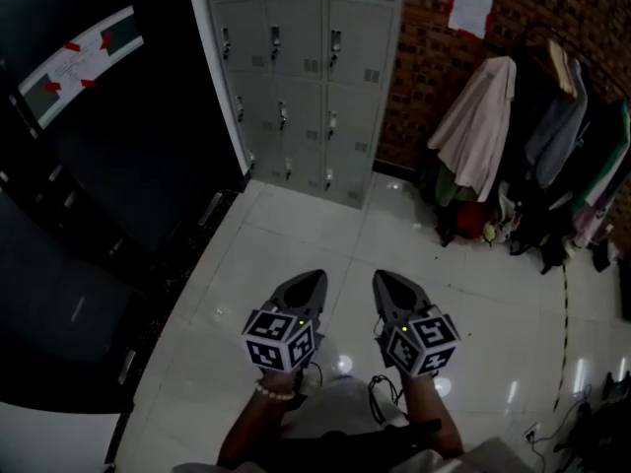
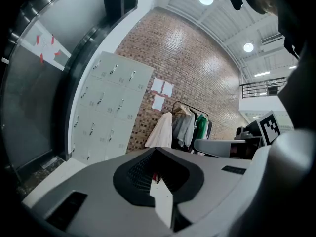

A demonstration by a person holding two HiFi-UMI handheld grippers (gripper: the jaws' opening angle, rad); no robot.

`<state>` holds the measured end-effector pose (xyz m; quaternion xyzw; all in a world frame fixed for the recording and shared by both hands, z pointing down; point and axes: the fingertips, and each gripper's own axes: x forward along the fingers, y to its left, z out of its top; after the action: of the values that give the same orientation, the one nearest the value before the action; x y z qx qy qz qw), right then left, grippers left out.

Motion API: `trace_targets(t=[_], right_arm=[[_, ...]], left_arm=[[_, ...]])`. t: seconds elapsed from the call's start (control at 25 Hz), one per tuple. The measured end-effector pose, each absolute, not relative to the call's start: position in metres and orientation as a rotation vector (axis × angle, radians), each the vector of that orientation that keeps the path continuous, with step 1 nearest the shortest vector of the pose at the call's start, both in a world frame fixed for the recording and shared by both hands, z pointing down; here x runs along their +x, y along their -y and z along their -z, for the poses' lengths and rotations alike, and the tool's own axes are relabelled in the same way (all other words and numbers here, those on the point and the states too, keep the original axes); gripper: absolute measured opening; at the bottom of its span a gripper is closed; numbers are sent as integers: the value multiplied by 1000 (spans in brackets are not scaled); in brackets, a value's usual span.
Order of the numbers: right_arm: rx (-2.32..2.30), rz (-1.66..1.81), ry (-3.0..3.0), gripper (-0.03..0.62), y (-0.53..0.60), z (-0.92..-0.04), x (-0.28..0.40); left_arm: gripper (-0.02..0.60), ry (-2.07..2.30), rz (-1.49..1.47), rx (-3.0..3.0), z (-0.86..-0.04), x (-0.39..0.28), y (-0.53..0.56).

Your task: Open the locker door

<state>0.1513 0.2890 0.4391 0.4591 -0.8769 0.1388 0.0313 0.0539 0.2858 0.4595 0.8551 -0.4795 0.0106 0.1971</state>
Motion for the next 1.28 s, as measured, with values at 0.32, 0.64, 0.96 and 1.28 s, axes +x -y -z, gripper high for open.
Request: trace_targets(t=[0.32, 0.64, 0.96, 1.28], right_arm=[[1376, -444, 2707, 9, -278, -452, 195], [1362, -459, 2720, 9, -240, -457, 202], [1367, -448, 2721, 8, -157, -462, 171], [1408, -460, 2697, 9, -52, -455, 116]], left_arm=[[-8, 1381, -33, 2370, -468, 93, -277], [-8, 1387, -39, 2376, -469, 104, -239], [-8, 1378, -29, 2397, -470, 79, -155], [-8, 1335, -41, 2406, -466, 25, -53]])
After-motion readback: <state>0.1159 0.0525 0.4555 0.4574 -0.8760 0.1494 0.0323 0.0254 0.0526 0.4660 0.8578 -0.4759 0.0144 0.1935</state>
